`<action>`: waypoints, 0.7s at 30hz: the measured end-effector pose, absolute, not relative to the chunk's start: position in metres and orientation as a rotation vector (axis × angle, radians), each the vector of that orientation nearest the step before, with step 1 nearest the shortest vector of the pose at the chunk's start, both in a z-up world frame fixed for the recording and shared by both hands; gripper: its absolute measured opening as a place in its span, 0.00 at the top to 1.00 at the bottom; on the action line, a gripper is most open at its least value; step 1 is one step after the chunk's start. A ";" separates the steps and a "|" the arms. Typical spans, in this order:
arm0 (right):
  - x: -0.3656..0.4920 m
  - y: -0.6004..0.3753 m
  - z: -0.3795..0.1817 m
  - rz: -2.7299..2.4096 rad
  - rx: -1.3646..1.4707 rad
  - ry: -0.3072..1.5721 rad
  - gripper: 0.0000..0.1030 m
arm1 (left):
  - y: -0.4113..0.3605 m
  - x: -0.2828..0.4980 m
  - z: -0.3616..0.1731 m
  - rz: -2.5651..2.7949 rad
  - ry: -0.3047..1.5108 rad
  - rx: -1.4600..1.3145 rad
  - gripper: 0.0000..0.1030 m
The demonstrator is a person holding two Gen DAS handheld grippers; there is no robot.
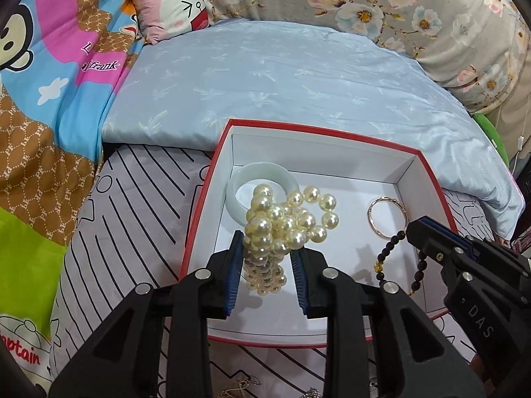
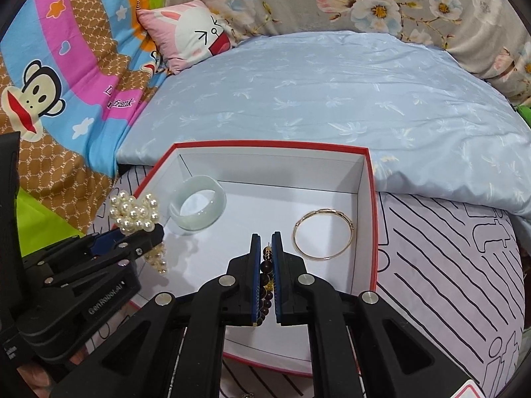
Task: Organize jewelry
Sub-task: 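Lower both bracelets into the red box and open both tools, then move the right tool to the silver watch and grasp it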
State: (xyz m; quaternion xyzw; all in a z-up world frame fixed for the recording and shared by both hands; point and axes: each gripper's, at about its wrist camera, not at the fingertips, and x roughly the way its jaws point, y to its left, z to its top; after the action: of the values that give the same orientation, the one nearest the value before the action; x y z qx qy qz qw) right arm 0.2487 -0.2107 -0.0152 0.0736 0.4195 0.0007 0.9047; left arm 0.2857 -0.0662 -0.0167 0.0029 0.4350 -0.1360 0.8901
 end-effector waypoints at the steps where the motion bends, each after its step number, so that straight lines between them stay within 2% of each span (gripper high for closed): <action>1: 0.249 -0.211 -0.016 -0.002 0.148 0.870 0.94 | -0.066 0.286 -0.017 -0.281 0.904 0.006 0.74; 3: 0.249 -0.212 -0.018 -0.018 0.133 0.865 0.93 | -0.068 0.287 -0.018 -0.276 0.905 0.012 0.74; 6: 0.246 -0.217 -0.014 -0.048 0.127 0.853 0.79 | -0.069 0.287 -0.020 -0.266 0.919 0.016 0.73; 9: 0.242 -0.222 -0.008 -0.058 0.134 0.839 0.75 | -0.066 0.287 -0.019 -0.239 0.910 0.013 0.70; 11: 0.236 -0.225 -0.003 -0.064 0.142 0.827 0.69 | -0.063 0.285 -0.014 -0.225 0.895 0.002 0.52; 15: 0.221 -0.227 0.012 -0.070 0.144 0.799 0.64 | -0.057 0.277 0.001 -0.223 0.852 0.005 0.51; 17: 0.211 -0.226 0.019 -0.065 0.141 0.785 0.62 | -0.052 0.271 0.009 -0.223 0.843 -0.003 0.39; 21: 0.184 -0.221 0.031 -0.069 0.122 0.763 0.60 | -0.034 0.251 0.026 -0.221 0.819 -0.029 0.36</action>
State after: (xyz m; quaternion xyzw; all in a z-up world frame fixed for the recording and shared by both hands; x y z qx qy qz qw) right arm 0.1845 -0.2212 0.0305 0.0596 0.3721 -0.0335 0.9257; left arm 0.2511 -0.0340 0.0255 -0.0139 0.3975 -0.1072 0.9112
